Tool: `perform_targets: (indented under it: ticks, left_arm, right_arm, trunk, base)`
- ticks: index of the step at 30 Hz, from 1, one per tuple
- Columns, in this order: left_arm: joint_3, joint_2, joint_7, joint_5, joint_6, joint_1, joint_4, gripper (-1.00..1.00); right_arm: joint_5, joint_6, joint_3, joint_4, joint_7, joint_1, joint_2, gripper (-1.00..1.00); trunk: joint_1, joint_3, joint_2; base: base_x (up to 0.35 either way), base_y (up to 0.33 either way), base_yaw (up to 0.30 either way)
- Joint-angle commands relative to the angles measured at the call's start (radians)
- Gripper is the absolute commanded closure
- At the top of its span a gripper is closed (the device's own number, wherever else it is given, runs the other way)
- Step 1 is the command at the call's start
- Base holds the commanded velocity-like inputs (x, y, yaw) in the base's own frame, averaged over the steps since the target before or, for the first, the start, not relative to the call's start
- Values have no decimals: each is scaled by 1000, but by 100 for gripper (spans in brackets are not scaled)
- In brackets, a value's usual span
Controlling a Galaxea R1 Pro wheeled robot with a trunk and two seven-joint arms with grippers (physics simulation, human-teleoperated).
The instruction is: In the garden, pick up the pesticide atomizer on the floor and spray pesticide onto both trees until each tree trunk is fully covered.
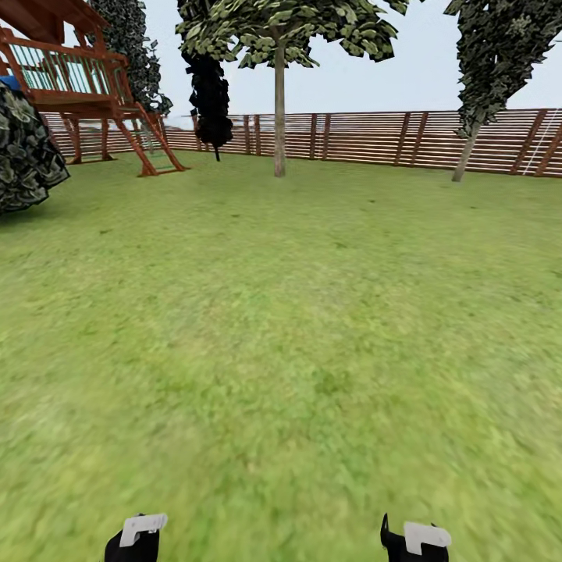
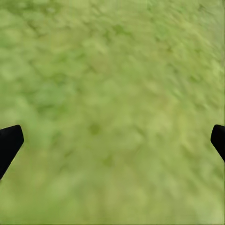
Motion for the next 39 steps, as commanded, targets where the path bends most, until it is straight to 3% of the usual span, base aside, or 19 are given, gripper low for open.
perform_targets:
  ticks: [1,39]
  left_arm:
    - [0,0,0,0,0,-1,0,100]
    - [0,-2,0,0,0,-1,0,100]
  right_arm:
    - [0,0,0,0,0,0,0,-100]
    - [0,0,0,0,0,0,0,-100]
  trunk:
    - [0,0,0]
    - [0,0,0]
  base:
    - [340,0,0]
    - [340,0,0]
